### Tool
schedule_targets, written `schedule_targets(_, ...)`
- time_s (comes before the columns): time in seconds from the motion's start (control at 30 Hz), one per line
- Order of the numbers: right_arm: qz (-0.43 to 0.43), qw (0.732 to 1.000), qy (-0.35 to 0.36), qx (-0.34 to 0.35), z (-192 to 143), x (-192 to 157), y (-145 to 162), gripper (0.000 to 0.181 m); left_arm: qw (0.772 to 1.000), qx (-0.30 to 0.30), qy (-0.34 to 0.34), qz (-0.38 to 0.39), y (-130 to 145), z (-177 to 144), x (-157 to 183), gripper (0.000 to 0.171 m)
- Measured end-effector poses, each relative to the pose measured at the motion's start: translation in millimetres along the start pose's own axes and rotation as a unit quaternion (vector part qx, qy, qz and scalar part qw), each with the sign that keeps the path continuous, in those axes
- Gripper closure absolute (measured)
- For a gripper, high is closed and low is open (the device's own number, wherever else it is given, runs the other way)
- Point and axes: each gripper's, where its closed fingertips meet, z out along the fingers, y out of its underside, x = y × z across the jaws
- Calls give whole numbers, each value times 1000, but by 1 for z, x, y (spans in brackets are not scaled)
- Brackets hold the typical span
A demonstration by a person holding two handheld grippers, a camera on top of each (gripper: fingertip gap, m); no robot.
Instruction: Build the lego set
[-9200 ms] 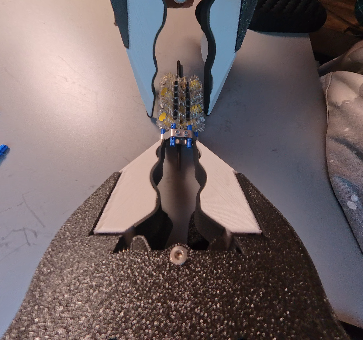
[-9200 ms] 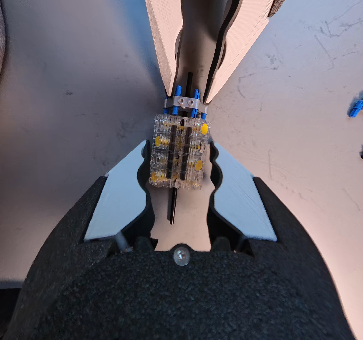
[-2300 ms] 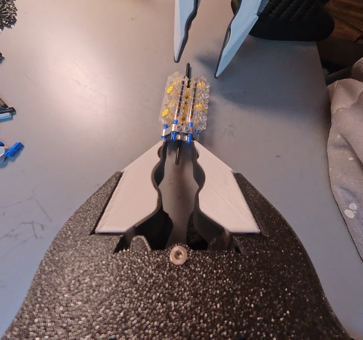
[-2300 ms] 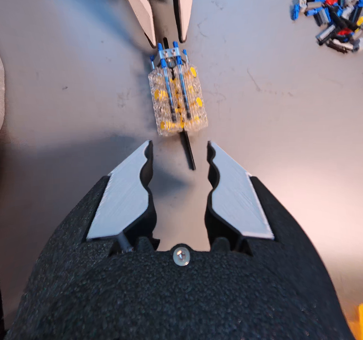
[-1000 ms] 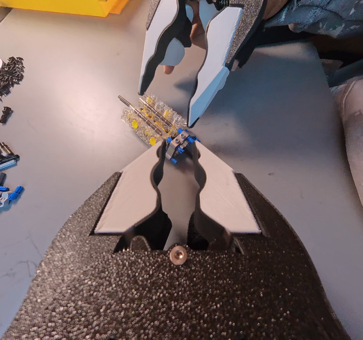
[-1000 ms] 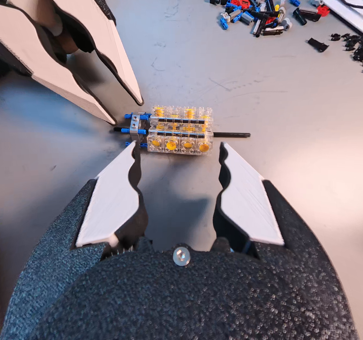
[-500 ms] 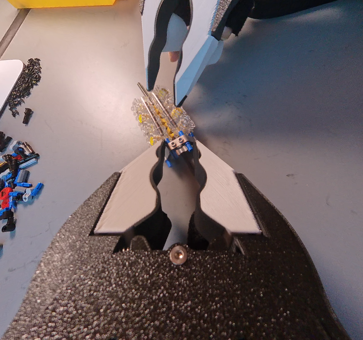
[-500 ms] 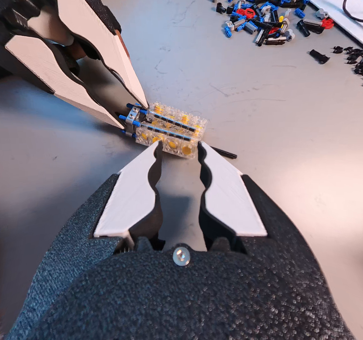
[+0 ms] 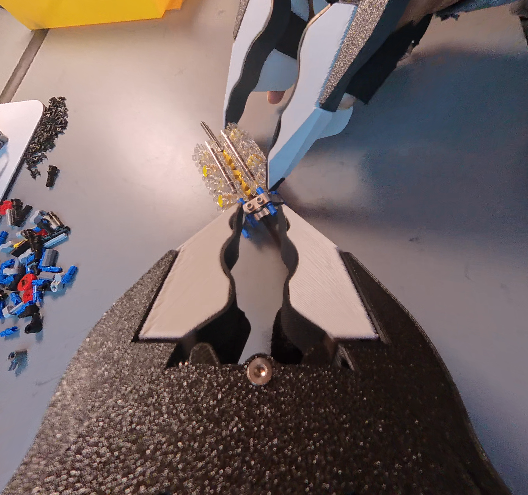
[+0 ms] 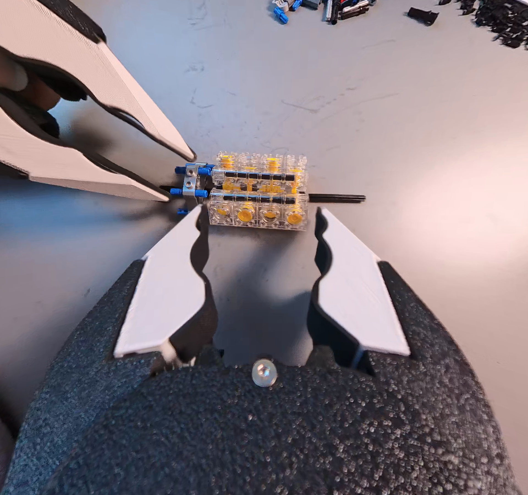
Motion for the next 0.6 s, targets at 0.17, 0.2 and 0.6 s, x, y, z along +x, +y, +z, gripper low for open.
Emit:
schedule_targets(0.17,-13,999,-41,3,2,-3,-1,115,1000,-5,-14,19,0,4,0,151)
schedule_targets(0.2,-9,999,-54,5,1,-3,-1,115,1000,-7,-18,23,1,4,0,151)
schedule_targets(0.6,-24,998,-56,-1,4,-6,-3,116,999,-9,-28,43,1,8,2,153)
